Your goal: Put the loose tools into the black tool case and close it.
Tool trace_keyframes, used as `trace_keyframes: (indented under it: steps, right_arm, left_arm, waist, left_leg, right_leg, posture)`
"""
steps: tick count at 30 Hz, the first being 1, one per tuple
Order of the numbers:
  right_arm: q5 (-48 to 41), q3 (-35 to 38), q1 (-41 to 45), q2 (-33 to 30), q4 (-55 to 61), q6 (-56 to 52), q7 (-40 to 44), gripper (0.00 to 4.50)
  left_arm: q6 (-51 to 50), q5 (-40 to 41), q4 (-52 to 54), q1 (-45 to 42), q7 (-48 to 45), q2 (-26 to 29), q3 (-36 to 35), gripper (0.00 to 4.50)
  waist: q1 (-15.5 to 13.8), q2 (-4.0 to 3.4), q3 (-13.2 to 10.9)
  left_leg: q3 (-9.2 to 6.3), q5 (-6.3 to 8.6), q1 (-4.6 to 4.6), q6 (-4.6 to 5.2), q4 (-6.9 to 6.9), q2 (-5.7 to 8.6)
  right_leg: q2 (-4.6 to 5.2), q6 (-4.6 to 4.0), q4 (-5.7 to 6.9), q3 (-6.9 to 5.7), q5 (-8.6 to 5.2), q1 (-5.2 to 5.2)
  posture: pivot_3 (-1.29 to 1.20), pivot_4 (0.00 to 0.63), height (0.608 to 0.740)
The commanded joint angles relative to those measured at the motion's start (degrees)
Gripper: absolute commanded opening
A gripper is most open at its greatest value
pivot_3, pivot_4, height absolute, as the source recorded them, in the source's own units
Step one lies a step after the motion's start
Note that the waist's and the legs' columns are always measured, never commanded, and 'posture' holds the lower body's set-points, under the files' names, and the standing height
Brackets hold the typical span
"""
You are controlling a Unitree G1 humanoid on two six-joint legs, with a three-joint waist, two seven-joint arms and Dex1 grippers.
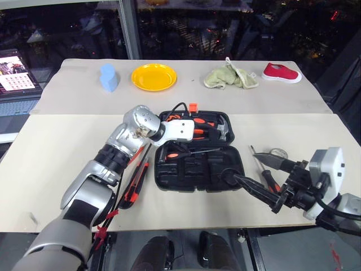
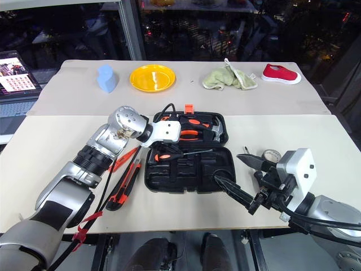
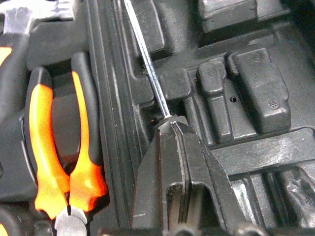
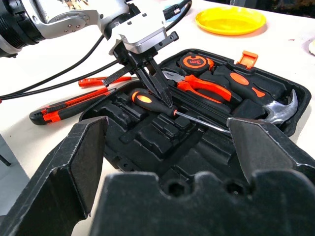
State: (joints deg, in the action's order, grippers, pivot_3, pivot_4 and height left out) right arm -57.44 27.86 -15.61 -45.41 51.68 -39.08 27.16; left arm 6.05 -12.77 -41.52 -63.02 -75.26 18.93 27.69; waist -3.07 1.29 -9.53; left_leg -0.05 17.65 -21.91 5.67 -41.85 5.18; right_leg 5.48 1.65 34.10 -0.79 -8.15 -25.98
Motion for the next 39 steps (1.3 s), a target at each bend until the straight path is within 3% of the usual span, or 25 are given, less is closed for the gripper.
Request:
trace_keyframes:
  steps: [1, 4, 7, 10, 15, 17, 20, 25, 29, 33, 39]
  right_arm:
    - [1.04, 1.31, -0.18, 0.03, 0.29, 1.69, 0.13, 4.50]
    - [2.70, 1.88, -0.36, 0.08, -0.72, 1.41, -0.84, 4.50]
    - [5.50, 4.81, -3.12, 1.03, -2.66, 0.43, -2.92, 4.50]
    - [2.80, 15.86, -13.01, 6.47, -3.49, -0.15, -3.82, 4.50]
    - [1.04, 26.43, -27.88, 12.96, -3.40, 1.64, 1.24, 4.50]
    - [0.81, 29.81, -34.06, 16.06, -3.20, 2.65, 3.82, 4.50]
    - [0.71, 33.05, -41.53, 20.26, -2.86, 4.40, 6.86, 4.50]
    - [0.62, 32.76, -43.38, 20.26, -1.84, 6.49, 7.73, 4.50]
    - [0.80, 27.38, -36.42, 14.89, -1.41, 4.77, 3.48, 4.50]
    - [5.84, 14.80, -23.80, 9.97, -4.73, 2.65, -1.77, 4.50]
    - [12.53, 1.82, -10.80, 8.38, -10.84, 0.22, -6.63, 4.50]
  left_arm:
    - [-6.21, 5.49, 1.45, -0.34, -0.87, -0.41, -5.38, 0.02]
    - [-15.04, 10.64, 5.04, 0.97, -3.03, 1.44, -9.95, 0.02]
    - [-28.24, 17.69, 13.83, 4.51, -8.22, 6.84, -14.57, 1.13]
    - [-44.21, 32.64, 31.12, 10.81, -15.80, 15.25, -22.04, 2.17]
    - [-51.85, 42.37, 44.59, 14.66, -17.21, 21.34, -22.03, 4.03]
    - [-52.73, 44.34, 46.65, 14.87, -17.23, 22.06, -21.65, 4.46]
    - [-52.84, 46.26, 47.67, 14.24, -17.23, 22.04, -20.49, 4.46]
    - [-52.26, 47.38, 47.36, 13.43, -17.18, 22.05, -19.03, 4.46]
    - [-50.10, 47.77, 47.33, 13.58, -17.23, 23.50, -17.30, 4.46]
    - [-49.78, 47.78, 48.79, 13.43, -17.23, 24.04, -17.14, 4.46]
    - [-47.80, 45.94, 49.84, 14.39, -15.93, 25.03, -17.05, 4.46]
  waist:
    - [0.23, 0.00, 0.00]
    - [0.75, 0.00, 0.00]
    - [1.74, -0.02, 0.01]
    - [2.32, -0.08, 0.03]
    - [1.19, -0.16, 0.03]
    - [0.73, -0.23, 0.05]
    - [0.85, -0.32, 0.03]
    - [2.50, -0.36, 0.02]
    - [3.42, -0.39, 0.03]
    - [3.37, -0.28, 0.02]
    - [2.08, -0.35, 0.05]
  left_leg:
    - [0.00, -0.01, -0.04, 0.01, -0.01, 0.00]
    - [0.01, -0.07, -0.11, -0.08, 0.00, -0.01]
    - [0.03, -0.21, -0.11, -0.33, 0.03, -0.05]
    - [0.03, -0.21, -0.15, -0.35, 0.16, -0.05]
    - [-0.12, -0.17, -0.03, -0.42, 0.22, -0.04]
    - [-0.11, -0.03, 0.32, -0.33, 0.22, 0.04]
    - [-0.09, 0.46, 0.71, -0.41, 0.25, 0.02]
    - [-0.08, 0.36, 1.00, -0.64, 0.27, -0.18]
    - [0.00, 0.35, 1.26, -0.67, 0.30, -0.35]
    - [0.01, 0.28, 1.32, -0.75, 0.53, -0.35]
    - [-0.05, -0.33, 1.06, -0.93, 1.01, -0.17]
  right_leg:
    - [-0.01, 0.00, 0.01, 0.01, 0.00, -0.04]
    - [-0.08, -0.01, 0.04, 0.03, 0.01, -0.16]
    - [-0.15, -0.02, 0.06, 0.07, 0.00, -0.21]
    - [-0.17, -0.06, 0.08, 0.09, -0.02, -0.34]
    - [-0.14, -0.06, -0.01, 0.00, -0.20, -0.18]
    - [-0.06, 0.11, -0.07, 0.07, -0.29, -0.02]
    - [-0.09, 0.60, -0.05, 0.18, -0.63, 0.41]
    - [-0.05, 0.60, -0.02, 0.38, -0.70, 0.86]
    - [-0.07, 0.56, 0.01, 0.47, -0.73, 0.96]
    - [-0.13, 0.59, 0.01, 0.43, -0.68, 0.84]
    - [-0.03, -0.36, 0.00, 0.46, -0.44, 0.41]
  posture:
    - [0.00, 0.150, 0.740]
    - [0.00, 0.150, 0.740]
    - [0.00, 0.150, 0.740]
    - [0.00, 0.150, 0.740]
    - [0.00, 0.150, 0.740]
    - [0.00, 0.150, 0.740]
    - [0.00, 0.150, 0.740]
    - [0.00, 0.150, 0.740]
    - [0.00, 0.150, 0.740]
    - [0.00, 0.150, 0.740]
    - [0.00, 0.150, 0.740]
